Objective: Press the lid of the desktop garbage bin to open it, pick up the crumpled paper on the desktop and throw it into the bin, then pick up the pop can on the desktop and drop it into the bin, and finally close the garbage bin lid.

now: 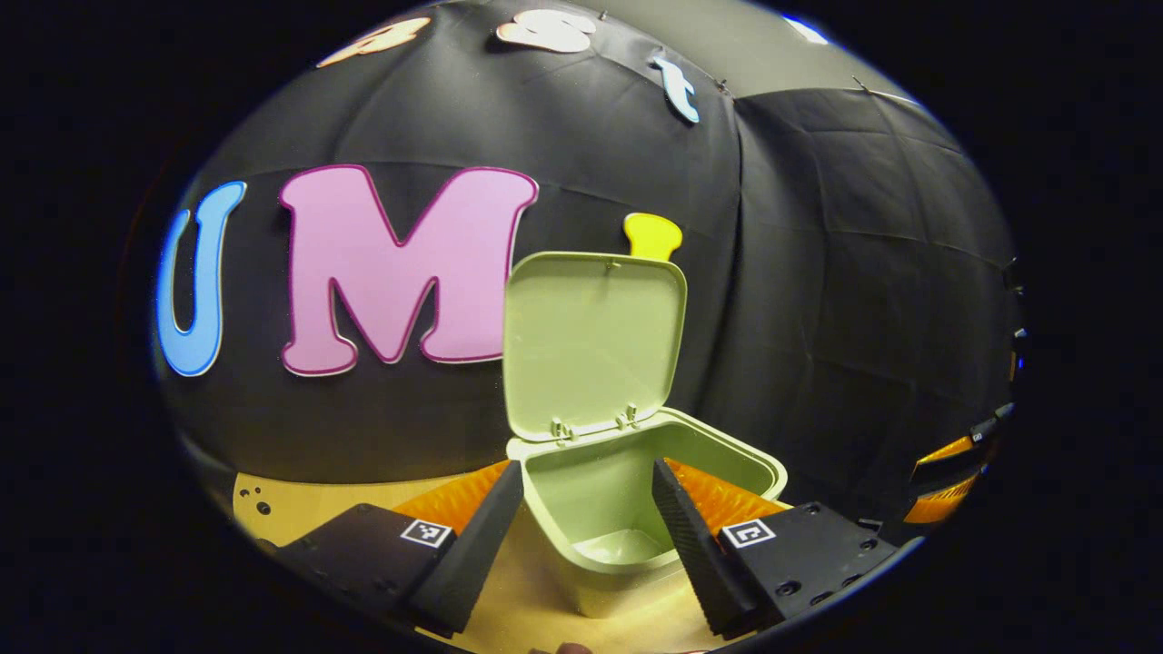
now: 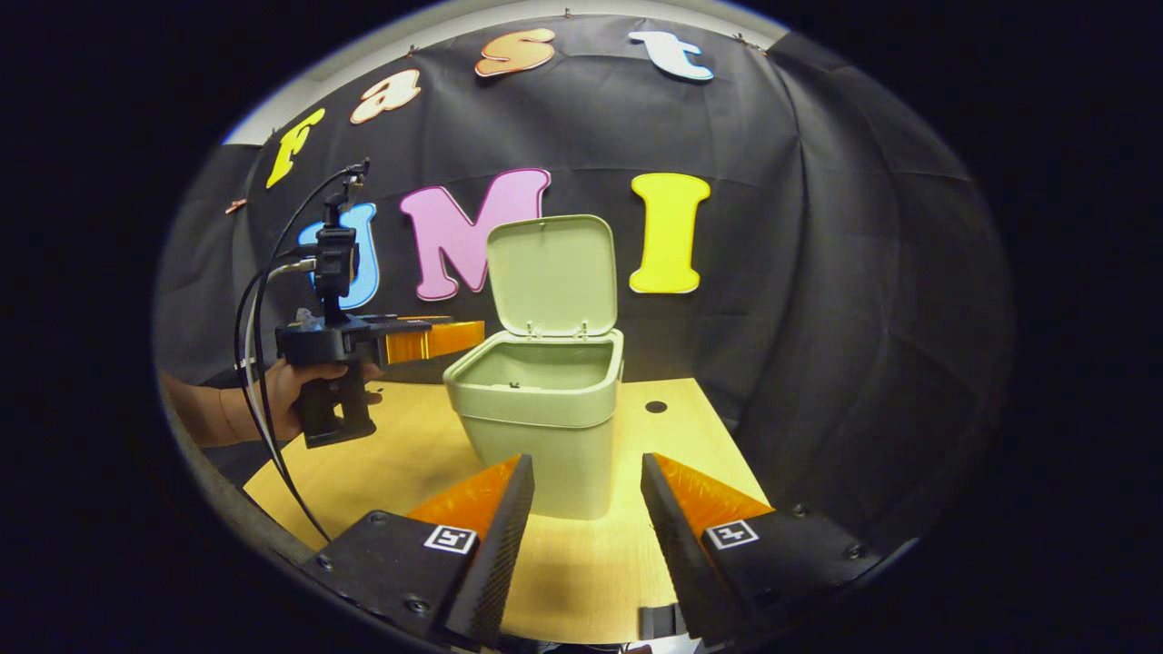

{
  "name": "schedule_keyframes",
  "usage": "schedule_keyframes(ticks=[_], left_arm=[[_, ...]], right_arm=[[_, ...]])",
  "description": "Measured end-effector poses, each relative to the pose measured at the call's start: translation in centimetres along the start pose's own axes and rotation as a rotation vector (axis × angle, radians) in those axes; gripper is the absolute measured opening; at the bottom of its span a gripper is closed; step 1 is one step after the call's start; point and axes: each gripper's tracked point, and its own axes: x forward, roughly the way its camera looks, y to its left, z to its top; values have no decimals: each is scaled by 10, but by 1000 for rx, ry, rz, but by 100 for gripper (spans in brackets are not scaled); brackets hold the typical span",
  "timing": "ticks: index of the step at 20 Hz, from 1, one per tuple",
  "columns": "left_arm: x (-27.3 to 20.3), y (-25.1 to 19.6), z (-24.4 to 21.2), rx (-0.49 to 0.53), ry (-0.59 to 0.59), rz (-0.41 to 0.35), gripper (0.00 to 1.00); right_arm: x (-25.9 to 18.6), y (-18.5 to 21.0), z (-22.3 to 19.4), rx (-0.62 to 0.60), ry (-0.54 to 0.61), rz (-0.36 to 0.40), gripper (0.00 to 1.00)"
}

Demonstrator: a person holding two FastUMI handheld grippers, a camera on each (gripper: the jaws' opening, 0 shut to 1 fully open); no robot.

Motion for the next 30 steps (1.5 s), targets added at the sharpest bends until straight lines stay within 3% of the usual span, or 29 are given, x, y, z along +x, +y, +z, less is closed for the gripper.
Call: schedule_keyframes(ticks=[13, 21, 27, 30], left_arm=[[-137, 67, -22, -16, 1, 208, 93], [-224, 95, -60, -68, 46, 302, 93], [-276, 107, -84, -111, 62, 376, 94], [-300, 119, -95, -135, 71, 421, 93]], right_arm=[[3, 114, -43, -166, 92, 241, 83], [23, 159, -119, -302, 238, 328, 87], [51, 168, -169, -350, 354, 367, 87], [63, 164, -192, -389, 403, 351, 87]])
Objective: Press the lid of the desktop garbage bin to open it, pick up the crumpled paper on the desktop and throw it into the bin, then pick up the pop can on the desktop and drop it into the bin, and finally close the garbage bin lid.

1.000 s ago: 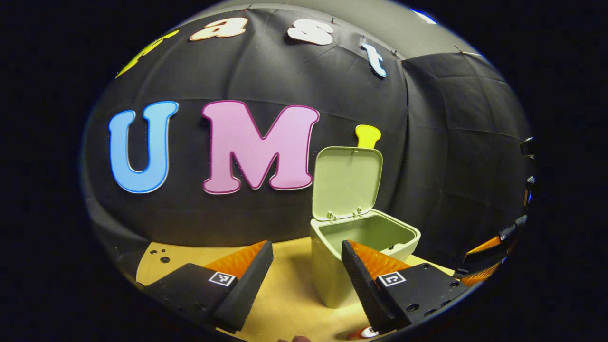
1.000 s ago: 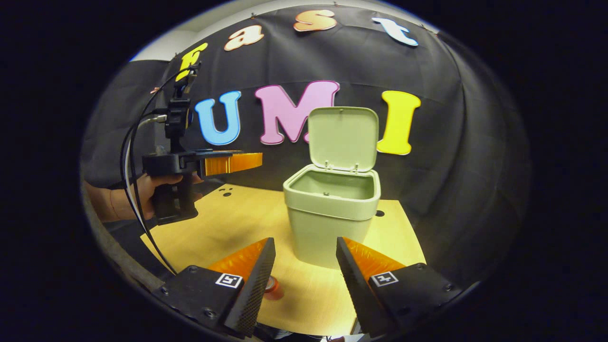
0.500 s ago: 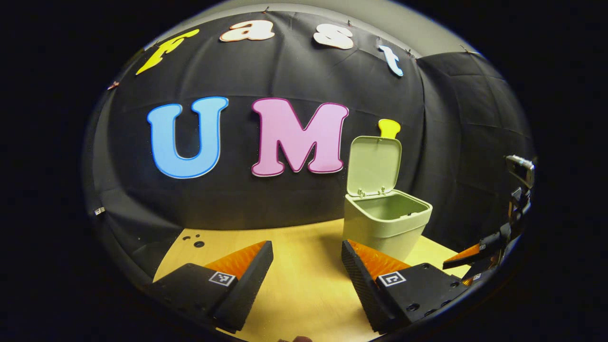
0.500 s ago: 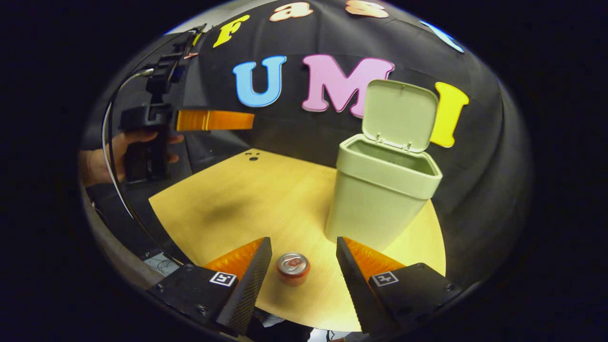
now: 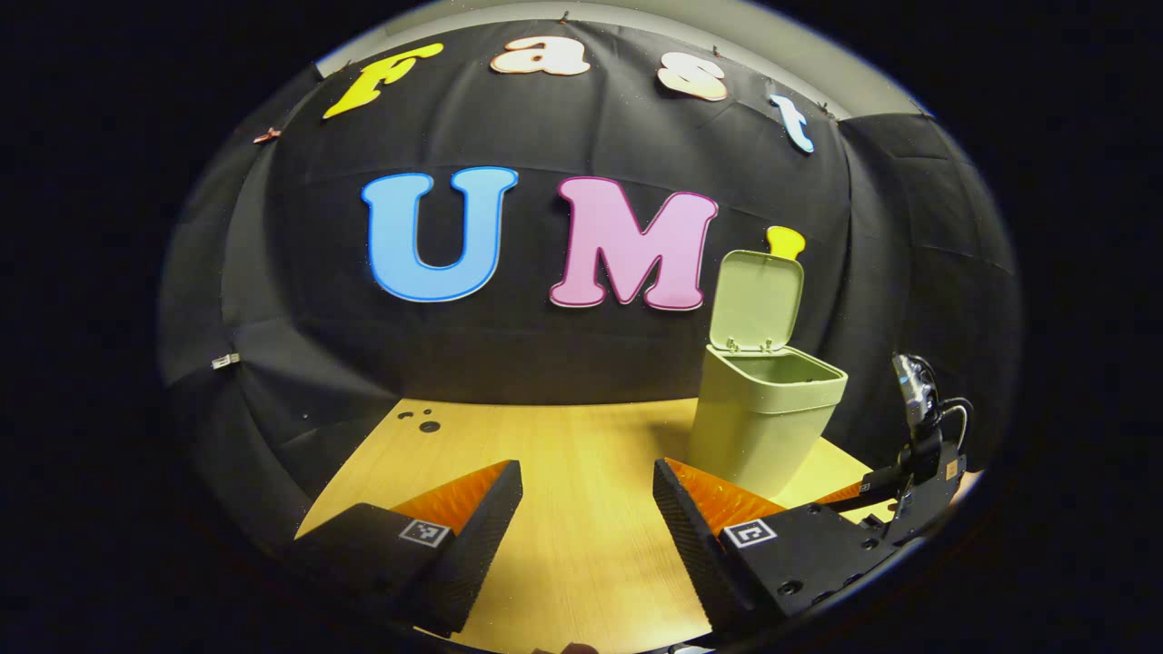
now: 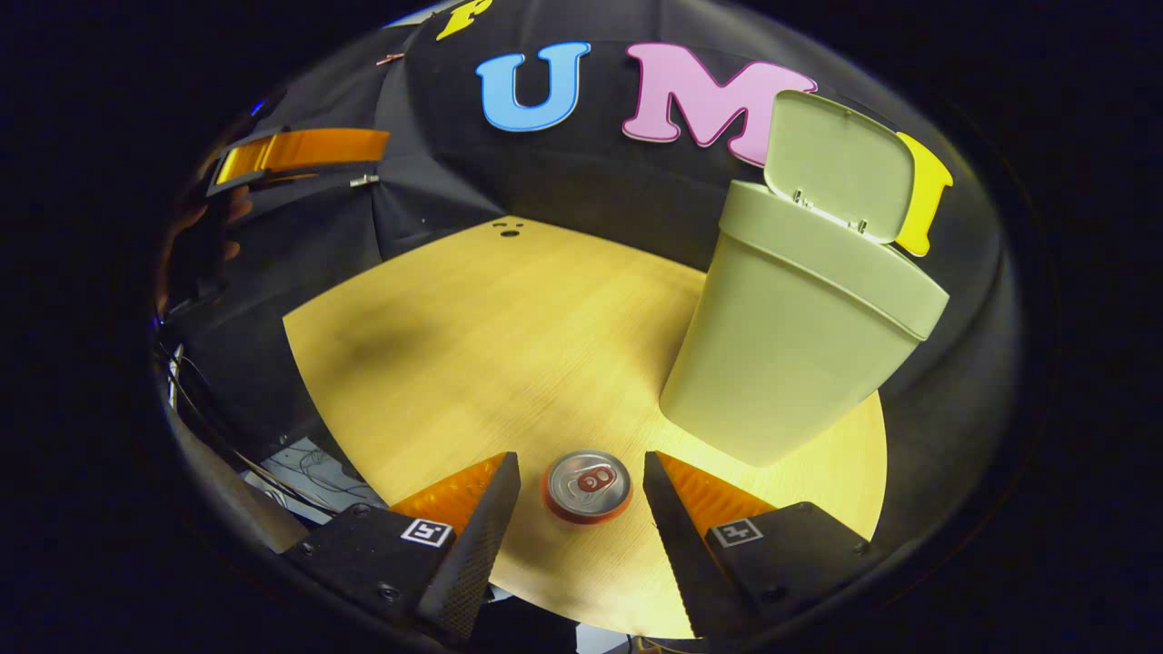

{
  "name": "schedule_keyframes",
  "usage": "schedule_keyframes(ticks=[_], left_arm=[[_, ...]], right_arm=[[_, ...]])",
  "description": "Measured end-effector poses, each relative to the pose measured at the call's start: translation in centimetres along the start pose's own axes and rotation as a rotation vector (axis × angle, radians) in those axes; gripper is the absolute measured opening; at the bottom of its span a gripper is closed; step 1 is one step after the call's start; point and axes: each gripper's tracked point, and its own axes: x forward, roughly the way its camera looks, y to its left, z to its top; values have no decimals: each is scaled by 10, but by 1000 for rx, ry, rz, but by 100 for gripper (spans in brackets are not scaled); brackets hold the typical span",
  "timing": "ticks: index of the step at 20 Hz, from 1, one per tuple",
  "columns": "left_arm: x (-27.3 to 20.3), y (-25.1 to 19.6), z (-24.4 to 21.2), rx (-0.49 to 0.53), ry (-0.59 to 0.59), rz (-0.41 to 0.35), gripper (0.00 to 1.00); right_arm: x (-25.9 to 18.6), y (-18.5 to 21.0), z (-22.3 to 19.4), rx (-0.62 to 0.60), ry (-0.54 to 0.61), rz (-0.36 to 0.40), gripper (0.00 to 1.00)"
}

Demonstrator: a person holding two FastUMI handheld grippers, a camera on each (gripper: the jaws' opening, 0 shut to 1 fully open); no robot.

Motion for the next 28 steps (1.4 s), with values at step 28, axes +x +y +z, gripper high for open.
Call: schedule_keyframes(ticks=[28], left_arm=[[-2, 13, -15, -56, 14, 22, 95]], right_arm=[[-67, -48, 141, 68, -275, -82, 83]])
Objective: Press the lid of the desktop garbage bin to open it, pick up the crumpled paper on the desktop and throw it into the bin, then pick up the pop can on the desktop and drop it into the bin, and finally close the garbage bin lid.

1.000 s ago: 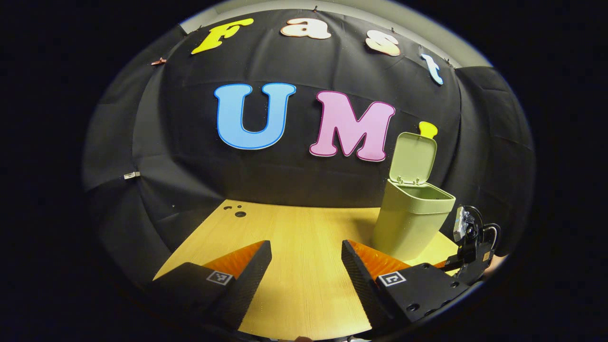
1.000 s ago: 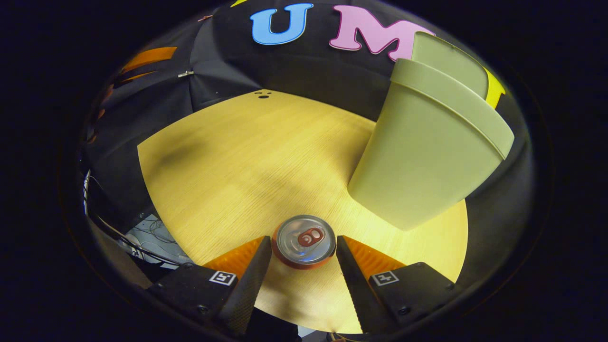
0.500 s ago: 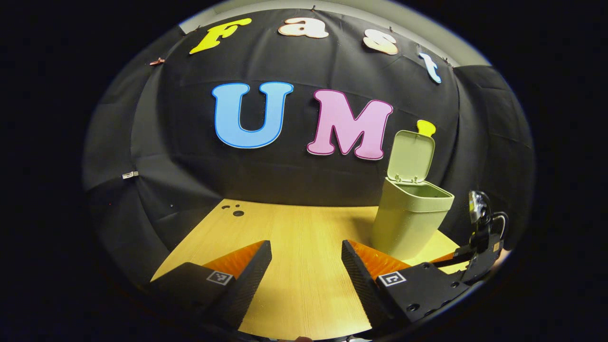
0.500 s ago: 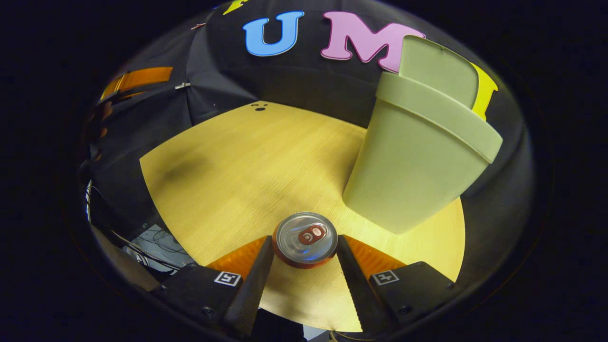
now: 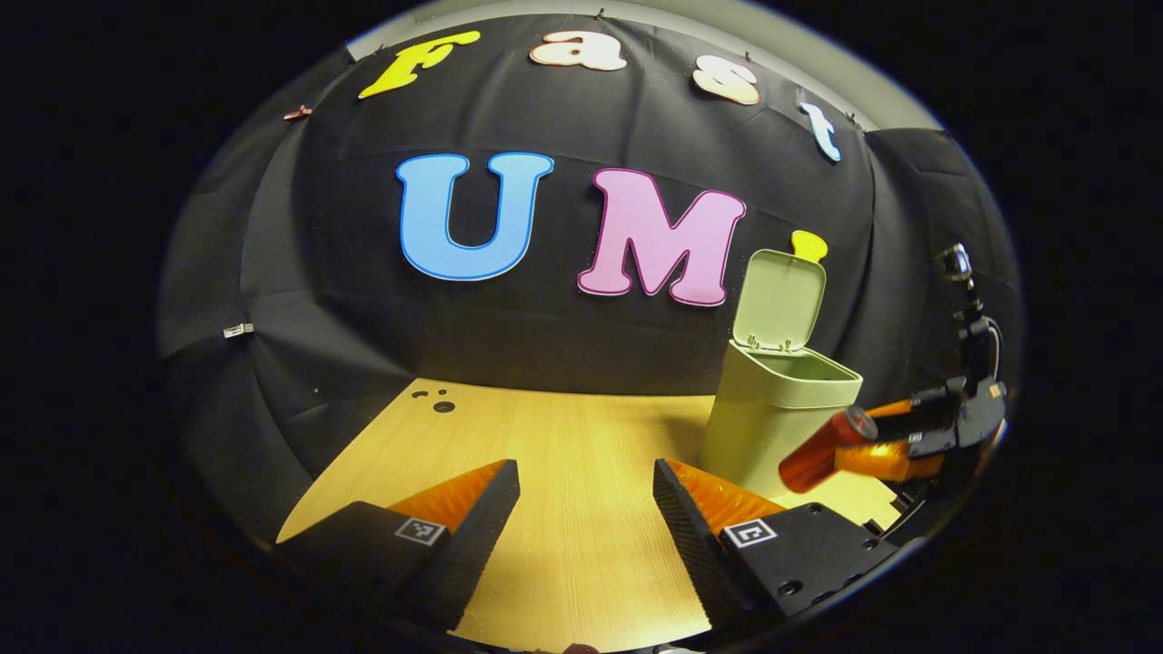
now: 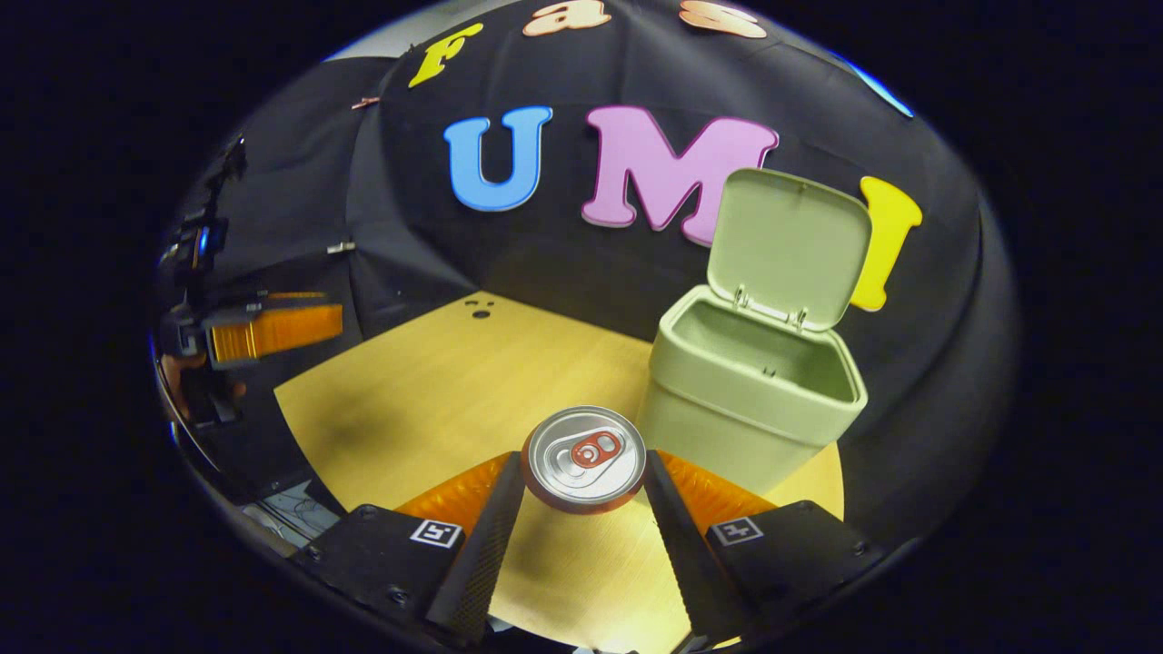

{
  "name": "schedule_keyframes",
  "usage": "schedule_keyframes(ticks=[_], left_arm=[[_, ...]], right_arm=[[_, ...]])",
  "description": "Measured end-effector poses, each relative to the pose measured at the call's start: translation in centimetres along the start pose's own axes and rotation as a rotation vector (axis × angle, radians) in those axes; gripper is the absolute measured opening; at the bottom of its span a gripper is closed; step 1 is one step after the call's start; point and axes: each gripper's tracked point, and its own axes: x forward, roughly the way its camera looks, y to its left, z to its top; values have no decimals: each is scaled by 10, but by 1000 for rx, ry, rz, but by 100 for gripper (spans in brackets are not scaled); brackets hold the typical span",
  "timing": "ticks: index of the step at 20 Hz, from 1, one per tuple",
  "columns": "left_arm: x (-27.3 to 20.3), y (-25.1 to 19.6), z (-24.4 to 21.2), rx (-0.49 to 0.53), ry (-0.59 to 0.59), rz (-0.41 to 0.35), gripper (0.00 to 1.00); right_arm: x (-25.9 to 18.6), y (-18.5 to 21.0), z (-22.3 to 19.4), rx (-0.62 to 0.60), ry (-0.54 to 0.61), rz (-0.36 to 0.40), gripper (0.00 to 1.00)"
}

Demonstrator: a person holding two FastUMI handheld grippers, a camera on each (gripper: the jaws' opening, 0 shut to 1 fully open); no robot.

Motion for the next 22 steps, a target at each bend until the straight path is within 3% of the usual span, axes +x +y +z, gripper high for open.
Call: schedule_keyframes(ticks=[6, 10, 22], left_arm=[[8, -4, 2, 2, -2, -13, 95], [16, -3, 4, 6, -1, -15, 95], [47, -1, 7, -5, 21, -21, 96]], right_arm=[[-11, -47, 88, 56, -188, -74, 83], [-5, -91, 117, 56, -248, -170, 83], [19, -192, 96, 70, -211, -393, 83]])
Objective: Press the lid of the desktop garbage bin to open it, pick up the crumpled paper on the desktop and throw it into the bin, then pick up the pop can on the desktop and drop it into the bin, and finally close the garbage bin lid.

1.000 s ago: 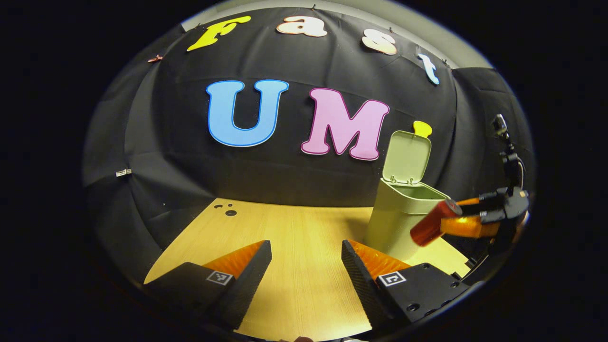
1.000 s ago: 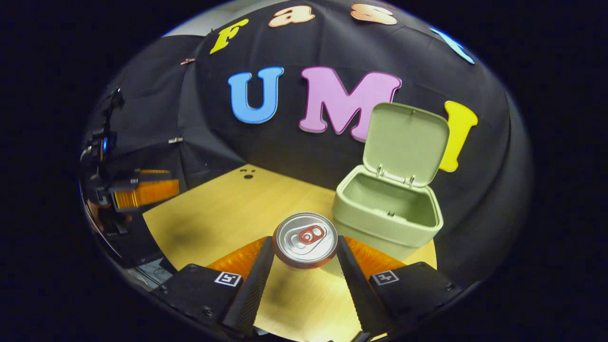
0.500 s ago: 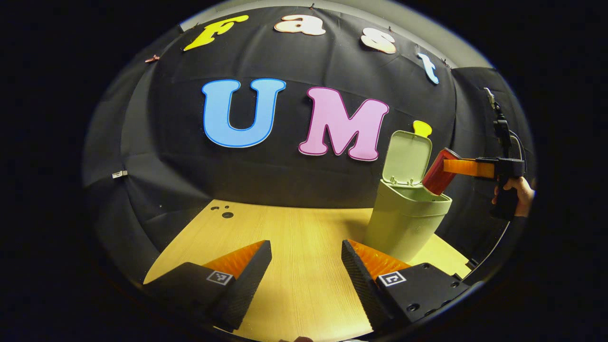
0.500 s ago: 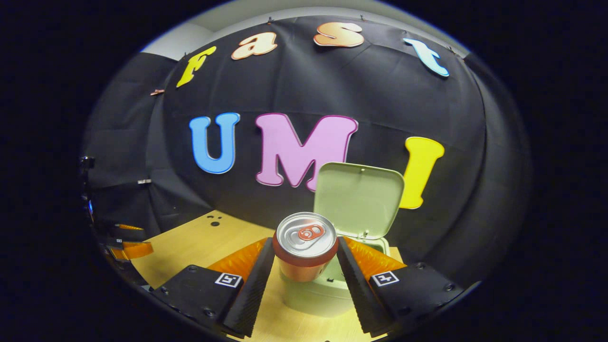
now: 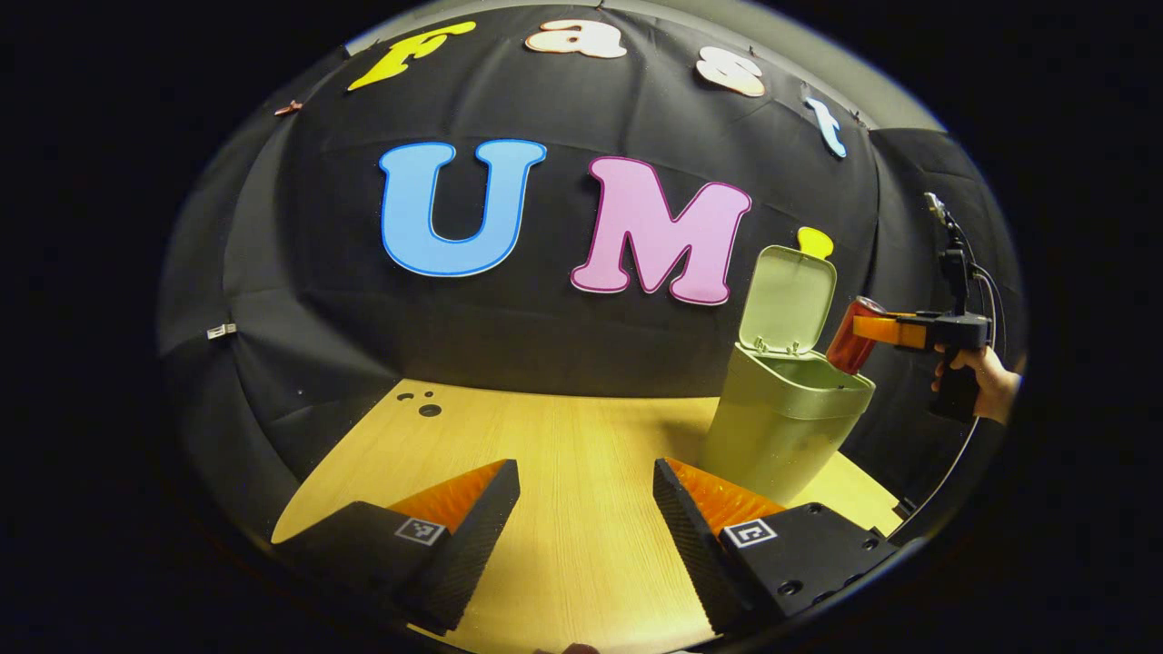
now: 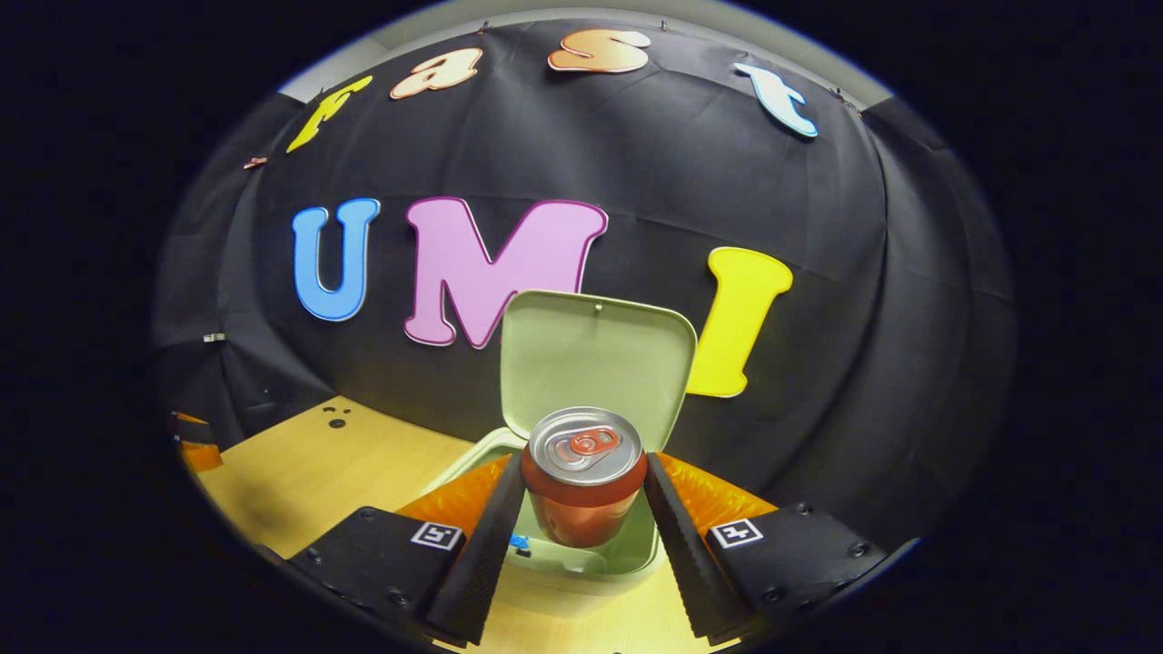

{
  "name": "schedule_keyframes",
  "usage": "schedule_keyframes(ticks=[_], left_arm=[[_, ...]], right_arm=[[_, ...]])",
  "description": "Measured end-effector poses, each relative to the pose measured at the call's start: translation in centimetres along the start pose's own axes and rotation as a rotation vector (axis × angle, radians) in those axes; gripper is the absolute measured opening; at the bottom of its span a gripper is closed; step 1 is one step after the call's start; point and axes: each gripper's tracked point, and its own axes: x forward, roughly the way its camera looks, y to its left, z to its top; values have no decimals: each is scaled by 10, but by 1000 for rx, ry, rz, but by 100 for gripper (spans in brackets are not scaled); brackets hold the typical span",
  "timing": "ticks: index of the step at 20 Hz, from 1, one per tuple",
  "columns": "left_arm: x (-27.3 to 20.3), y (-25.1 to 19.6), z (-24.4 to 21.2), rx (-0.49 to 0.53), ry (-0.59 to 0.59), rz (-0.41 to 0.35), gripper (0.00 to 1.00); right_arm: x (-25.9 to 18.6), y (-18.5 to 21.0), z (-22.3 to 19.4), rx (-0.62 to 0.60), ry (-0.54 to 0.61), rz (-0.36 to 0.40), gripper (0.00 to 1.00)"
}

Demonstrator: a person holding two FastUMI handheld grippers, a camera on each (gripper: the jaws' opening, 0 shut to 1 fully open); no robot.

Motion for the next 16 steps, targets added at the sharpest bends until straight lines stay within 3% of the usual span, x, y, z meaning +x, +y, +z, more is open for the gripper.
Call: schedule_keyframes(ticks=[9, 16], left_arm=[[22, -15, -1, -2, 24, -42, 95], [29, -23, -2, 7, 34, -73, 95]], right_arm=[[13, -11, -58, 13, 125, -36, 83], [11, -16, -76, 23, 158, -56, 83]])
